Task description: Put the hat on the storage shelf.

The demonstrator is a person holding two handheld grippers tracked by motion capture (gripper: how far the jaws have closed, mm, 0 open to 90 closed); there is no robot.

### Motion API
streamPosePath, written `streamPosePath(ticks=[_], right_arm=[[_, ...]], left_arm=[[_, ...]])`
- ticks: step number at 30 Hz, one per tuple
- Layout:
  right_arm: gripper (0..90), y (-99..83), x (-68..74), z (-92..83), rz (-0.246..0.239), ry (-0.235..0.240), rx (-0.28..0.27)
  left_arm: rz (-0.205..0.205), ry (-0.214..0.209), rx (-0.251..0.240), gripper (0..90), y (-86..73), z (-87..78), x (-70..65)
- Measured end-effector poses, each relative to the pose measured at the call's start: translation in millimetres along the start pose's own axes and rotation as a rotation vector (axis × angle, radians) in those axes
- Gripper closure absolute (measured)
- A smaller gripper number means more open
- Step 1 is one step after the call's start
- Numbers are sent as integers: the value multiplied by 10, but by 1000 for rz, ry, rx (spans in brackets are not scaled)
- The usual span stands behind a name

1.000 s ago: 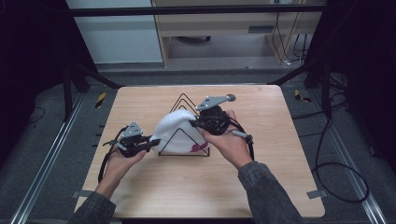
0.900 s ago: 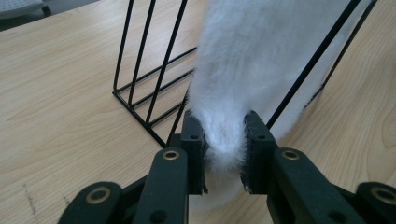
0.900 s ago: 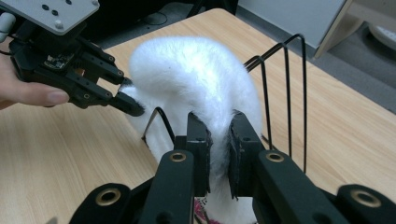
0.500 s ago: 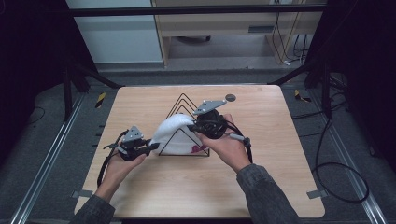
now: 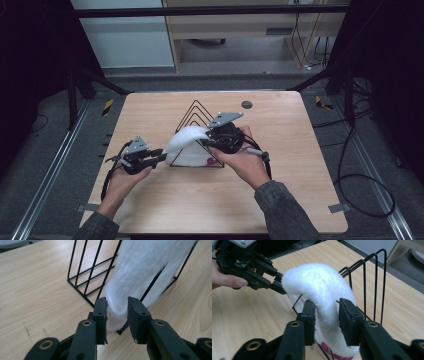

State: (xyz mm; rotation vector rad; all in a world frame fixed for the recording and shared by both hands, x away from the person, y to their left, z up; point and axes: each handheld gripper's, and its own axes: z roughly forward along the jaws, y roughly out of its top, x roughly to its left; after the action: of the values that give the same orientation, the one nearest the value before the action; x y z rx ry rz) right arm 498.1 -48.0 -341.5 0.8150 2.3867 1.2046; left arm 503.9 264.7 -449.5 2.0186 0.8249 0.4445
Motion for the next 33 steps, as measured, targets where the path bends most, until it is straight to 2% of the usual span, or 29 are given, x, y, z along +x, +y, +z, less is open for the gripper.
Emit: streamPosePath(ticks=[3, 5, 6, 11, 14, 17, 19, 20, 24, 31, 33], right_arm=[[602, -24, 23, -16, 0, -2, 2], [576, -39, 37, -49, 0, -10, -5], [563, -46, 42, -63, 3, -13, -10], [481, -92, 59, -112, 18, -35, -22], [432, -104, 76, -119, 17, -41, -29], [388, -121, 74, -116, 19, -46, -27], [357, -142, 66, -111, 25, -50, -22], [340, -153, 62, -111, 32, -50, -22], [269, -197, 61, -140, 44, -56, -30], [158, -327, 55, -227, 42, -83, -27], [131, -388, 49, -255, 52, -92, -32]], left_arm=[[-13, 11, -6, 607, -33, -54, -22], [2, 13, 1, 538, -60, -73, -54], [7, 27, 6, 507, -74, -82, -74], [-4, 59, 26, 236, -141, -95, -111], [-17, 92, 51, 129, -206, -87, -101], [-20, 114, 93, 104, -268, -68, -81], [23, 159, 124, 95, -291, -44, -93], [23, 164, 130, 88, -302, -29, -96], [-33, 135, 148, 74, -353, 23, -43], [-69, 160, 146, 74, -392, 17, 70], [-66, 169, 171, 73, -421, 44, 92]])
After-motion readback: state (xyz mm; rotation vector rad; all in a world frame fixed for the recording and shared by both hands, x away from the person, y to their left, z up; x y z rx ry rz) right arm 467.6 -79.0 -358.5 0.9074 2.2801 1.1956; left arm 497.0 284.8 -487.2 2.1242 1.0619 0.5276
